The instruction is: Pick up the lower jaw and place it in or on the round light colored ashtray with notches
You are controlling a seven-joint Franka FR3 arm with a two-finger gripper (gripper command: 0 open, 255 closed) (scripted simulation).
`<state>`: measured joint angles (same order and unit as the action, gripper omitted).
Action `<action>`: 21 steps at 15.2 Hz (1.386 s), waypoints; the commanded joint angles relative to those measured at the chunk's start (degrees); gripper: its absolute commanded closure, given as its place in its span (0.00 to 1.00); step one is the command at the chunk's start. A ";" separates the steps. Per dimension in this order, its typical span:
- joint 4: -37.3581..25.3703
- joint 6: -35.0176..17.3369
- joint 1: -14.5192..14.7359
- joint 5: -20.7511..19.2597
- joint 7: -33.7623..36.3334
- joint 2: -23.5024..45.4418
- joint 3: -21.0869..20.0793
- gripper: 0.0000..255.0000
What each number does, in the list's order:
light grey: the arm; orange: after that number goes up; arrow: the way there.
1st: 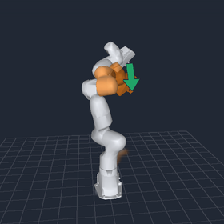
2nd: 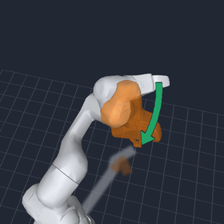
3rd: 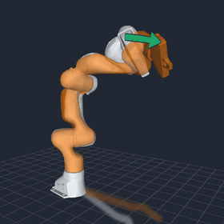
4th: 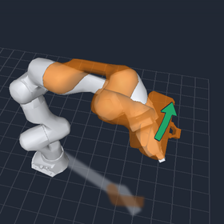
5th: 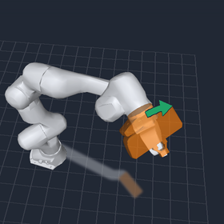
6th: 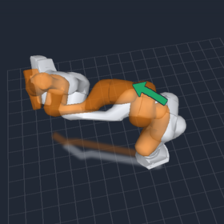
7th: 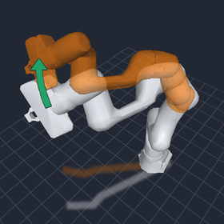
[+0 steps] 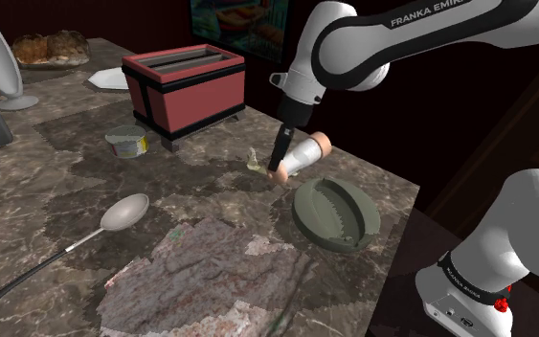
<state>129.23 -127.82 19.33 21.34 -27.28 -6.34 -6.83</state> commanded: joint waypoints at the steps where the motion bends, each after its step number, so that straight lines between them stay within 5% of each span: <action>1: 0.50 -0.54 -0.27 -1.12 0.15 0.96 0.07 1.00; 14: -4.63 7.64 -0.82 -2.55 2.57 -2.37 0.23 1.00; 15: -4.63 7.64 -0.82 -2.55 2.57 -2.37 0.23 0.00; 20: -1.46 -5.92 -1.60 -25.21 23.08 2.44 -6.01 0.00; 21: -1.23 -6.65 -1.58 -25.42 23.22 2.96 -5.96 0.00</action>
<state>128.50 -133.16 17.82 -1.13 -6.79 -4.76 -12.18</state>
